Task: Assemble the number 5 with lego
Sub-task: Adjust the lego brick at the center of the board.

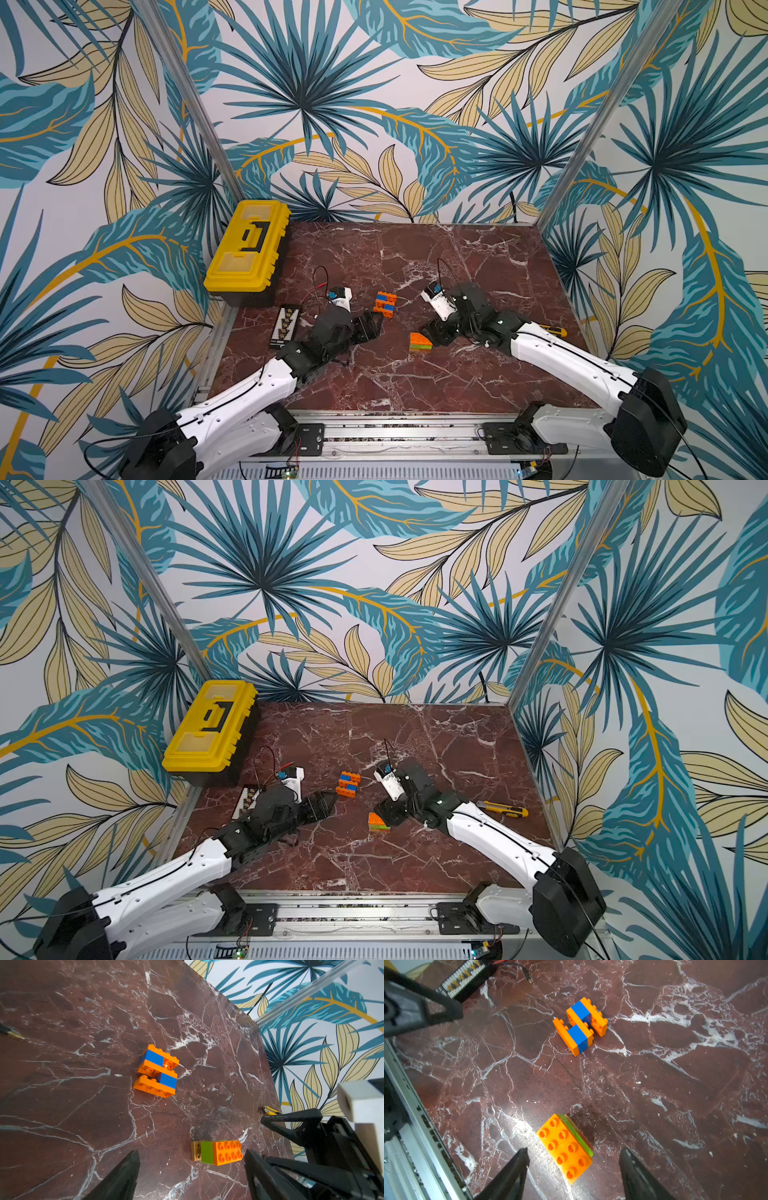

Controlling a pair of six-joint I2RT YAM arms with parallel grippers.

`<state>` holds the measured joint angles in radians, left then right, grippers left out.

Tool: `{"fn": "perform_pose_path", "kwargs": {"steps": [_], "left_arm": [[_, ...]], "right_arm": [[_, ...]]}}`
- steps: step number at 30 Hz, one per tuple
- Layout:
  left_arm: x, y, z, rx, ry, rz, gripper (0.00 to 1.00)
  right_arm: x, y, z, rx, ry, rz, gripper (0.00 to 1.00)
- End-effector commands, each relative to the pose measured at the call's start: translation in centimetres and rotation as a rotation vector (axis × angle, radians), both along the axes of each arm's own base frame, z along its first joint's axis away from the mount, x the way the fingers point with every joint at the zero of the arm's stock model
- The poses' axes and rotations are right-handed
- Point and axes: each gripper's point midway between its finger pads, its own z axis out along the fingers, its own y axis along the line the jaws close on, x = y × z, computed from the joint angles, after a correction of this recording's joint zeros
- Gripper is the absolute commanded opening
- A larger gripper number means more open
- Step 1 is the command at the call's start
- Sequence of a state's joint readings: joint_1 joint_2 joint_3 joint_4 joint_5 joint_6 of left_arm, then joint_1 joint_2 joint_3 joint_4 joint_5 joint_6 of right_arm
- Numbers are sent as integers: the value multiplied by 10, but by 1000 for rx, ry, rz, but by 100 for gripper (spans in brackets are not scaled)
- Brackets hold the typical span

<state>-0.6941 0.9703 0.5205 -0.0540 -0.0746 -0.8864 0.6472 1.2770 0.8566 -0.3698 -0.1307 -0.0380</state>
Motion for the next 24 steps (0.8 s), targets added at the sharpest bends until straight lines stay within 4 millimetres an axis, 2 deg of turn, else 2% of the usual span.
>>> {"fn": "perform_pose_path", "kwargs": {"steps": [1, 9, 15, 24], "left_arm": [[2, 20, -11, 51, -7, 72, 87], [7, 25, -5, 86, -23, 82, 94], [4, 27, -12, 101, 11, 84, 100], [0, 32, -19, 96, 36, 106, 100]], "right_arm": [[-3, -3, -10, -108, -14, 87, 73], [-6, -1, -17, -142, 3, 135, 73], [-20, -4, -29, -170, 59, 192, 70], [-26, 5, -35, -169, 109, 259, 71]]}}
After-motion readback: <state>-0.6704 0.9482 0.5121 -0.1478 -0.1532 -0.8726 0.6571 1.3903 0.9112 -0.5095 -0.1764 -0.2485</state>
